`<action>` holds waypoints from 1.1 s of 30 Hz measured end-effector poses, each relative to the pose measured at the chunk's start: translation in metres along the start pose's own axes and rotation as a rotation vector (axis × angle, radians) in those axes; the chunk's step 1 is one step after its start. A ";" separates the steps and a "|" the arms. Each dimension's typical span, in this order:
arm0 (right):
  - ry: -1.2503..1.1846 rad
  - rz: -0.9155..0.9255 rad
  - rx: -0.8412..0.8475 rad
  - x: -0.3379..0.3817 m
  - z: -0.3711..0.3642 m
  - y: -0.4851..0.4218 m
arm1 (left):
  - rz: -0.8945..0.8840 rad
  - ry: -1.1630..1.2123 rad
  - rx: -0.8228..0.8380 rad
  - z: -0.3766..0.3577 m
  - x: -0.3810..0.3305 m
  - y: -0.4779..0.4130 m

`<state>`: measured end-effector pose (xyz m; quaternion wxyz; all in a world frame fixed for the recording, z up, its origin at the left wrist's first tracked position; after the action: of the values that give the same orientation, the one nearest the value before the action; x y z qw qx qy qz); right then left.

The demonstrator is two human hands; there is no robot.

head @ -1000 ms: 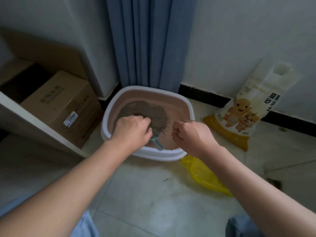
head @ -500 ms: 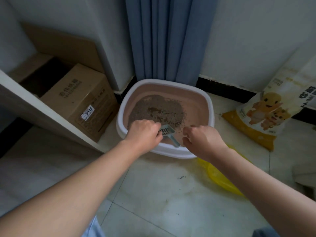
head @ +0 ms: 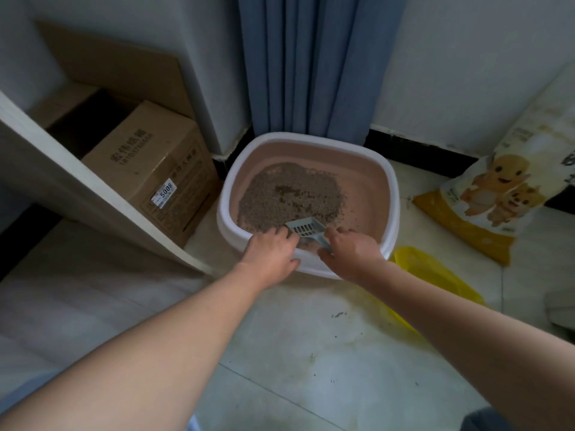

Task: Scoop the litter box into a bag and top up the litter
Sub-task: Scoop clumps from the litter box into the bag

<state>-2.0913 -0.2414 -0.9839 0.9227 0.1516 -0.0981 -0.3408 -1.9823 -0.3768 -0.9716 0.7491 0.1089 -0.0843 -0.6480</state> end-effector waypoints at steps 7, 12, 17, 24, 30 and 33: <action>-0.133 -0.153 0.048 -0.010 -0.018 -0.009 | 0.002 0.038 0.011 -0.017 0.020 -0.003; -0.188 -0.199 0.035 -0.002 -0.027 -0.019 | 0.061 0.123 -0.011 -0.032 0.031 -0.005; -0.271 -0.209 -0.011 0.004 -0.032 -0.031 | 0.135 0.176 -0.123 -0.046 0.031 -0.006; -0.291 -0.243 -0.047 -0.021 -0.042 -0.027 | 0.172 0.166 -0.235 -0.051 0.027 -0.005; -0.239 -0.246 -0.120 -0.034 -0.035 -0.028 | 0.183 0.171 -0.253 -0.052 0.027 -0.008; -0.223 -0.247 -0.124 -0.038 -0.034 -0.031 | 0.163 0.173 -0.259 -0.055 0.029 -0.009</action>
<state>-2.1289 -0.2314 -1.0300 0.8648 0.0666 -0.1591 -0.4715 -1.9724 -0.4036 -1.0273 0.8113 0.0598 0.0562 -0.5788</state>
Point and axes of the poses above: each hand's wrist, its own y-axis away from the middle knuckle, its own z-axis out of the back of the hand, x = y × z, the point moved 2 cm from there along -y, towards the middle knuckle, and after that the axes turned 7 degrees about x, right-handed, at the moved point
